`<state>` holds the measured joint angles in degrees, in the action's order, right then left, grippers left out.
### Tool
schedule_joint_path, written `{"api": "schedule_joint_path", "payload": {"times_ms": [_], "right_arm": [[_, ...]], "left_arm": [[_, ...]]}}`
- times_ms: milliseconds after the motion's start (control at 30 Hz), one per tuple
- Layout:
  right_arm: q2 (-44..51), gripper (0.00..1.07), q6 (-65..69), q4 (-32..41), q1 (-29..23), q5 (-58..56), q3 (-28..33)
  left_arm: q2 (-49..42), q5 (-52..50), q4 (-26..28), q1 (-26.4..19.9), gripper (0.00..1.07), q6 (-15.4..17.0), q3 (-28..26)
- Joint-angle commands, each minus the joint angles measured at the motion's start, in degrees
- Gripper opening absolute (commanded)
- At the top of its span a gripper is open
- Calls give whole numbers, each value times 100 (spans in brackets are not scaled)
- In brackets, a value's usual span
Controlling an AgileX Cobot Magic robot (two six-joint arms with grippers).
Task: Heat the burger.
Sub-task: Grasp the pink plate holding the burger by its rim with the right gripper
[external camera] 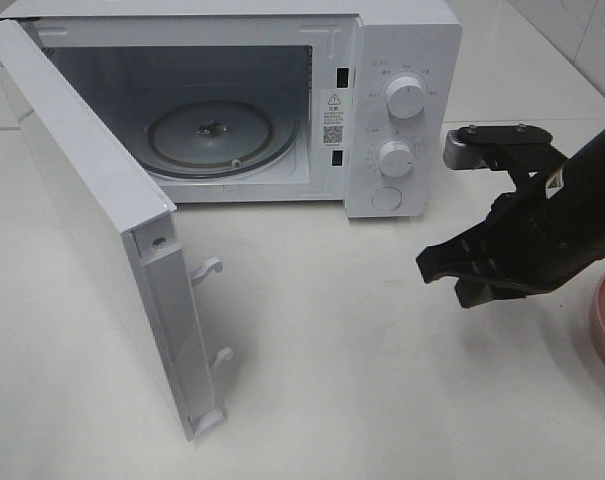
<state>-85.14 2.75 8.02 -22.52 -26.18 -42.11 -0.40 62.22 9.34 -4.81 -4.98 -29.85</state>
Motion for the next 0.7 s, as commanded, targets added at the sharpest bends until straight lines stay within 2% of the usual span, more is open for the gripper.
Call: {"api": "schedule_joint_path", "payload": {"times_ms": [33,267,367,400,433,467,500,533,567,600,667,700], "right_arm": [[206,5,-97,-854,34,-825,-252],[269,10,-103,-1192,46,-1473,-413],[269,20,-241,-1278,46,-1644,-413],[269,35,-332,-1312,46,-1673,-413],[269,35,-332,-1312,46,-1673,-413],[269,45,-344,-1318,46,-1673,-413],[269,65,-344,-1364,46,-1673,-413],[269,65,-344,-1364,46,-1673,-413],[269,85,-309,-1518,46,-1662,-413],[269,85,-309,-1518,46,-1662,-413],[269,103,-275,-1725,46,-1788,-413],[269,103,-275,-1725,46,-1788,-413]], "left_arm": [[-86,-80,34,17,98,-11,23],[-86,-80,34,17,98,-11,23],[-86,-80,34,17,98,-11,23],[-86,-80,34,17,98,-11,23],[-86,-80,34,17,98,-11,23],[-86,-80,34,17,98,-11,23],[-86,-80,34,17,98,-11,23],[-86,-80,34,17,98,-11,23],[-86,-80,34,17,98,-11,23],[-86,-80,34,17,98,-11,23],[-86,-80,34,17,98,-11,23],[-86,-80,34,17,98,-11,23]]}}
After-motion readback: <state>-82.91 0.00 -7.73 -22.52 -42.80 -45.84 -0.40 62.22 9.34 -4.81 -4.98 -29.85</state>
